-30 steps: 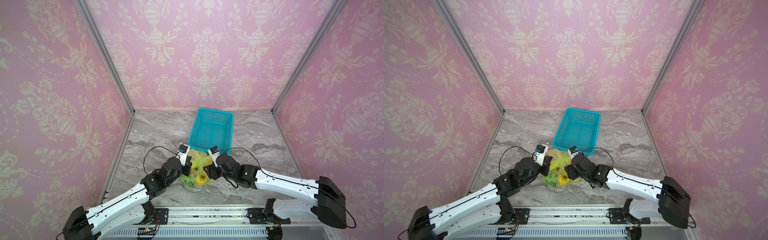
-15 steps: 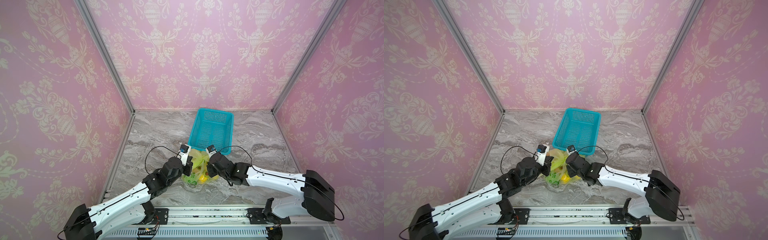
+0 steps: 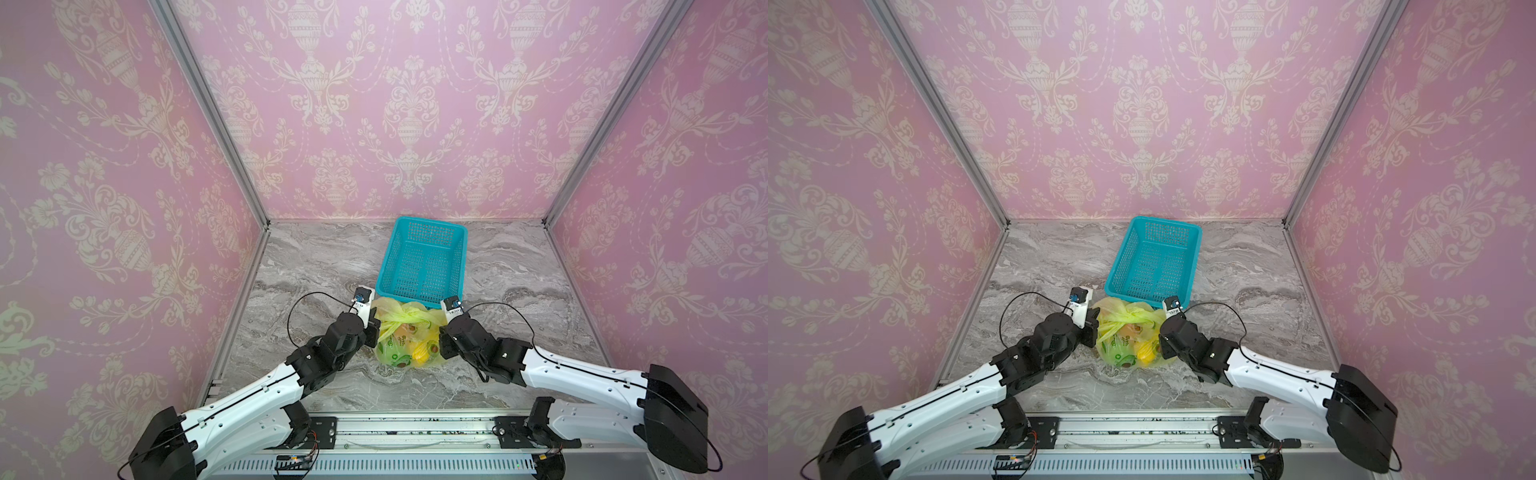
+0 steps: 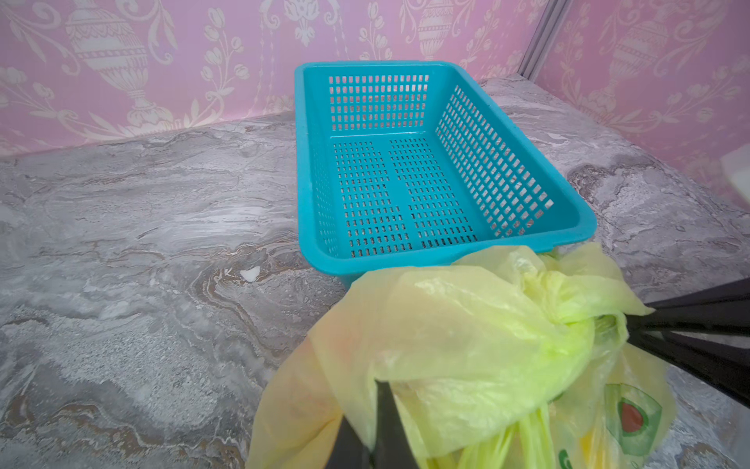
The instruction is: Untie the knot of the plastic bag and take out the fruit
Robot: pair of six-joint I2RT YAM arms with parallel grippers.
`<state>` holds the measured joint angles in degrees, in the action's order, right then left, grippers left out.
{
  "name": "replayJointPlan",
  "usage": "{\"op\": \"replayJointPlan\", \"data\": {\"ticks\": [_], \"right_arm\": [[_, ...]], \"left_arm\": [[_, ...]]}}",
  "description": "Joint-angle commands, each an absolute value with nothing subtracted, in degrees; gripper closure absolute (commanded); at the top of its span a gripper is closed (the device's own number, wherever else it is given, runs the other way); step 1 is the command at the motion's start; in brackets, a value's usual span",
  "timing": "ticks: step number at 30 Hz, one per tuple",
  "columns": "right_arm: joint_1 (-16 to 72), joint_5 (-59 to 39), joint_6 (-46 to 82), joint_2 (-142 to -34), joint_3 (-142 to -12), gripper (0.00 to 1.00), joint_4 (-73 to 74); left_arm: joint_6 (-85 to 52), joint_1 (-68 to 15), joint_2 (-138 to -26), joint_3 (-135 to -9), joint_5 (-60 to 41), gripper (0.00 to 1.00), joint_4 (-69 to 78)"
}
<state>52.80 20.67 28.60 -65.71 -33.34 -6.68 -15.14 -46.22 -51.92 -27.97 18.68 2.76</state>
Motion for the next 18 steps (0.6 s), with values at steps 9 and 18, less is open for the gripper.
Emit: {"op": "replayJointPlan", "data": {"ticks": [9, 18], "right_arm": [[52.2, 17.4, 26.0, -57.4, -28.7, 1.00, -3.1], [55.3, 15.6, 22.5, -55.6, -28.5, 1.00, -2.1]], "left_arm": [[-16.7, -43.5, -50.3, -27.2, 16.3, 0.80, 2.7], [-14.5, -43.5, -45.8, -27.8, 16.3, 0.01, -0.3]]}}
